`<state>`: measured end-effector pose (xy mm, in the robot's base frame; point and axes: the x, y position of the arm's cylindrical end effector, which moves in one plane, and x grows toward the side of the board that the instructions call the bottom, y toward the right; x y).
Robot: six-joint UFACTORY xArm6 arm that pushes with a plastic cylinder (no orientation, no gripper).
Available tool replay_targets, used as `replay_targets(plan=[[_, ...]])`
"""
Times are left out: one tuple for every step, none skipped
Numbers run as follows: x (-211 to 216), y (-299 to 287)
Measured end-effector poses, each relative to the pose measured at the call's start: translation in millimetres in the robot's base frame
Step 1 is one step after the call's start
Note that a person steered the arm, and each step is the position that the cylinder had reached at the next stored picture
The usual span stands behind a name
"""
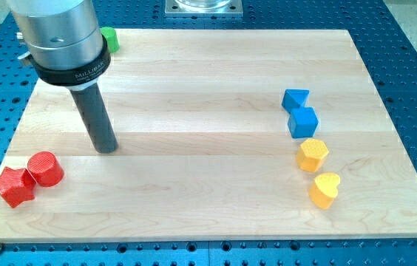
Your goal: Move your arm upwards
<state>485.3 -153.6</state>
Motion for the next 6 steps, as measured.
replay_targets(plan=[[0.0, -0.6], [0.0, -0.6], [-0.8, -0.6], [-0.8, -0.6], [-1.0, -0.6], [-1.7, -0.6]])
